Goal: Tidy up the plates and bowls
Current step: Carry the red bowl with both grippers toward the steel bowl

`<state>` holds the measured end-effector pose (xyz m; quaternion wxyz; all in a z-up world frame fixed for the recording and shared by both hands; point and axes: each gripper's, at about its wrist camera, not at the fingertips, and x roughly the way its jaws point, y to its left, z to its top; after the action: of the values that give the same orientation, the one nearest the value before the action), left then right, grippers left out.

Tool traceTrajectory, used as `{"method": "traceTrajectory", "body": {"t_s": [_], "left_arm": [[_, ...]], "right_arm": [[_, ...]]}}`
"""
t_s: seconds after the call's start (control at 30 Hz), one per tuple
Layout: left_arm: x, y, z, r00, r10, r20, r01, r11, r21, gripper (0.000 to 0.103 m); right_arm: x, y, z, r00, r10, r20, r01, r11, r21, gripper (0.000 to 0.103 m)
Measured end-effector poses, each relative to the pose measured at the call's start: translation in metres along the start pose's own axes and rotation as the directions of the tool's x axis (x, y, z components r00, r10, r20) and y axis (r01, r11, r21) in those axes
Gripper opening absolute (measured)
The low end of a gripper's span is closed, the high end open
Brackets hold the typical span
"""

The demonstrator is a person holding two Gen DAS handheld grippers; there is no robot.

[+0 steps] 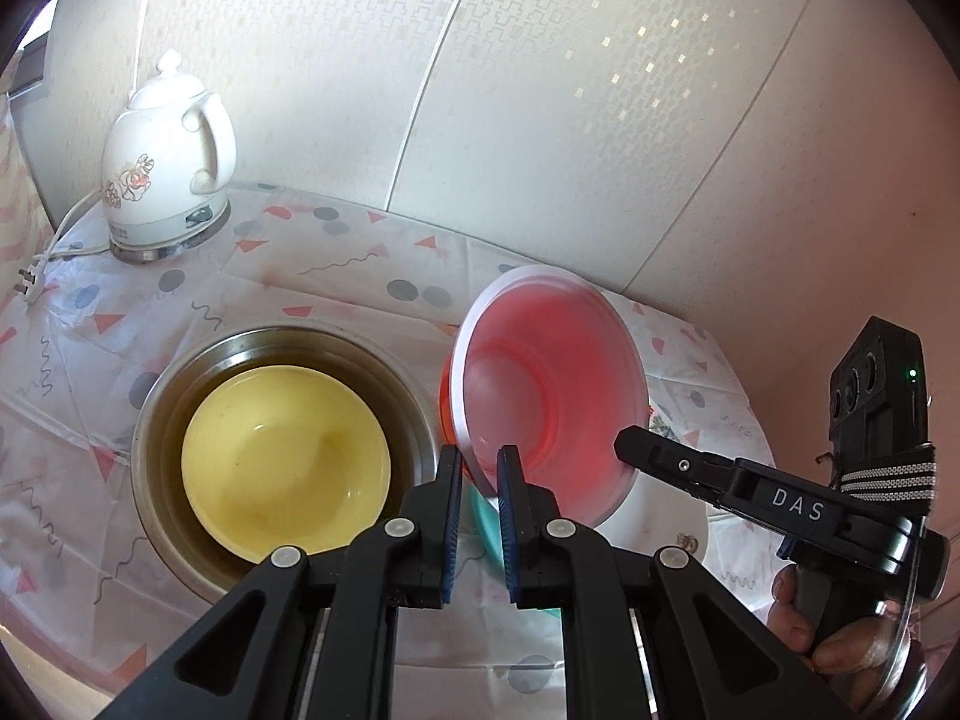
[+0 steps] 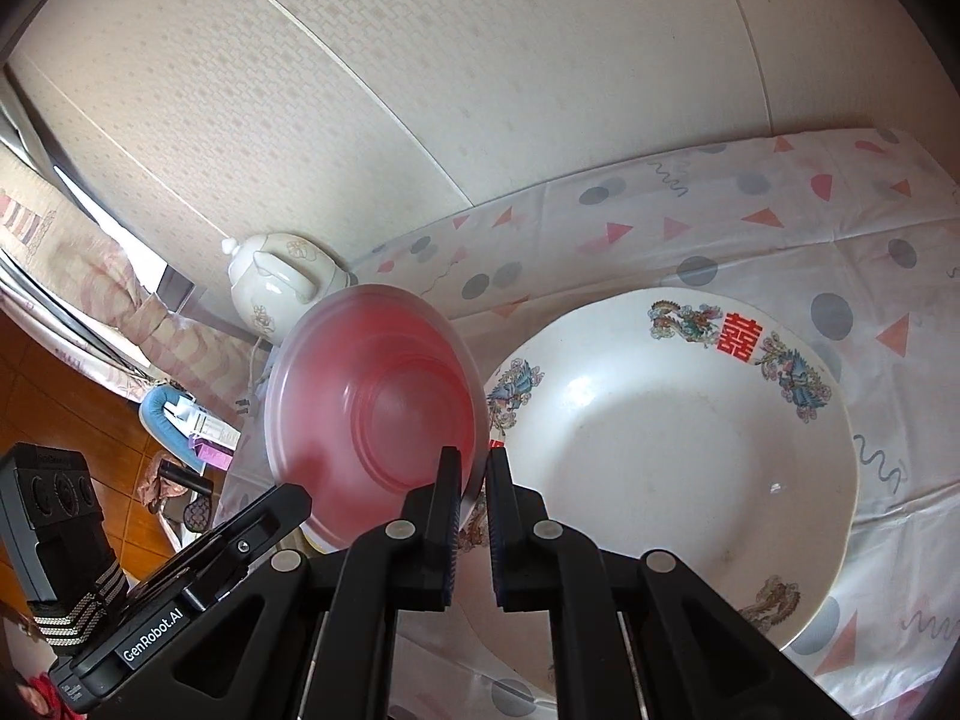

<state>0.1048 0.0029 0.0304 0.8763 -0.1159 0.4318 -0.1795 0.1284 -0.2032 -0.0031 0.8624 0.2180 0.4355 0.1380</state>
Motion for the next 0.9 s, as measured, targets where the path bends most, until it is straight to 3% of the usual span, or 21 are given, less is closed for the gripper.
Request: {"method": "traceTrajectory", "body": {"t_s": [0.43, 0.9], "left_arm": [[-0.021, 0.020, -0.012, 0.997, -0.080, -0.018, 0.079, 0.996, -0.032, 0.012], [-0.032, 0.057, -0.018, 0.999, -0.045, -0.009, 0.044, 0.991, -0.128, 0.011]], "right_arm": [[-0.005, 0.012, -0.012, 0.996, 0.078, -0.043, -0.080, 0.995, -0.057, 0.008], [0.017, 0.042, -0.020, 0.986, 0.130, -0.108, -0.141, 0.985, -0.104, 0.008]]}}
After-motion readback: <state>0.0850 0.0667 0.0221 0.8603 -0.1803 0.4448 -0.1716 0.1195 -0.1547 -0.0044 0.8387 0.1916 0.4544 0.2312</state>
